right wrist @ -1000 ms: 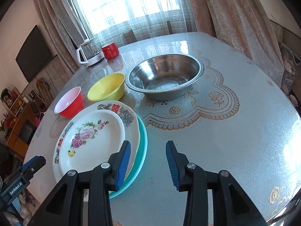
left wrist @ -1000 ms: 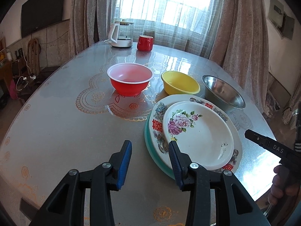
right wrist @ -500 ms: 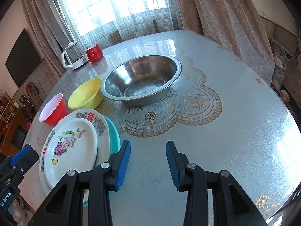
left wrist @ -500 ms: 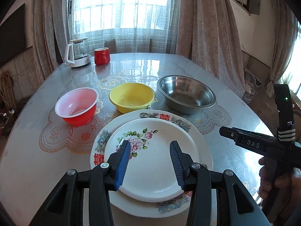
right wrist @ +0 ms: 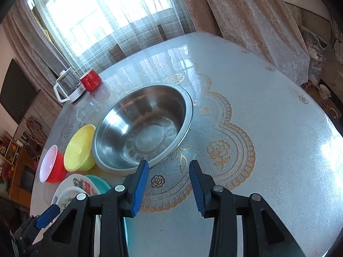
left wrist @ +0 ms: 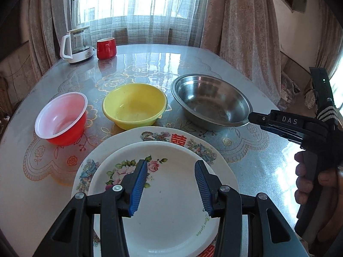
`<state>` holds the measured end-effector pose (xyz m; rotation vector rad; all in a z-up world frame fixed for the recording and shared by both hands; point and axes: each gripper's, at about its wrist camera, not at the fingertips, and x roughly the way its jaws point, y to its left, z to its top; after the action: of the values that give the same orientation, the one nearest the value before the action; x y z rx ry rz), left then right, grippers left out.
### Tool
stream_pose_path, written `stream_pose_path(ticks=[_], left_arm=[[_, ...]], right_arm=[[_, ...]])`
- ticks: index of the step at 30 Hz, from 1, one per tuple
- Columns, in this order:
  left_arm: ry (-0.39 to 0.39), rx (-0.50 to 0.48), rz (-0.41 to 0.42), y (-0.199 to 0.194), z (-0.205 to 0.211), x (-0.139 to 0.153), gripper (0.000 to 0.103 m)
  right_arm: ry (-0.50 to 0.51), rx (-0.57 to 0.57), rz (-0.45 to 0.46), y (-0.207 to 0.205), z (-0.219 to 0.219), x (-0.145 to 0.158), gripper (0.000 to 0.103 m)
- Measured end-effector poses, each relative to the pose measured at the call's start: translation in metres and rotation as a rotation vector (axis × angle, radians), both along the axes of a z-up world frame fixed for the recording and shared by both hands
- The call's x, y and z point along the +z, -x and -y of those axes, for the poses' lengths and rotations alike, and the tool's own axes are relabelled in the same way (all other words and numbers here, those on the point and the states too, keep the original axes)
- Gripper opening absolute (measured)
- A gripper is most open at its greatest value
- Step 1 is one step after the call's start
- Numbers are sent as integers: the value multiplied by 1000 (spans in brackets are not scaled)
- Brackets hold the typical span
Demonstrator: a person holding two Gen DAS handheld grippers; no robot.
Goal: Organize plates and bowls
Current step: 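Move the right gripper to the stainless steel bowl rim, then close the right gripper on the steel bowl rim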
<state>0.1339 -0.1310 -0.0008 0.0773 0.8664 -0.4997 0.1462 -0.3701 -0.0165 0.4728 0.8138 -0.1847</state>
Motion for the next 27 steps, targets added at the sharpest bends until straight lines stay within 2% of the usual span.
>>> stream_pose_path(ticks=[6,9,15,17,19,21,27], left_arm=[[24,20,-29,-10,1,-2,46],[15,18,-7,-12,6,-2,46],[27,8,-21,-22,11,-6,41],[33,5,-19,-23,12,-5,41],[29,9,-26,-26,14,-5,41],[35,3,-35,-27,15,-6,41],[32,-8,-47,-32,27,-7,43]], right_arm=[[-27,-54,-6,-23,25,2,40],[-46,-61,-17,-37,31,-1,40],[-3,-53,-96,-61,25,-22,40],[-3,-34,-97,-62,22,-27,35],[20,-4,-83,-60,17,-24,22],[61,6,-89,-56,13,-19,22],[46,34,-122,-34,22,-19,21]])
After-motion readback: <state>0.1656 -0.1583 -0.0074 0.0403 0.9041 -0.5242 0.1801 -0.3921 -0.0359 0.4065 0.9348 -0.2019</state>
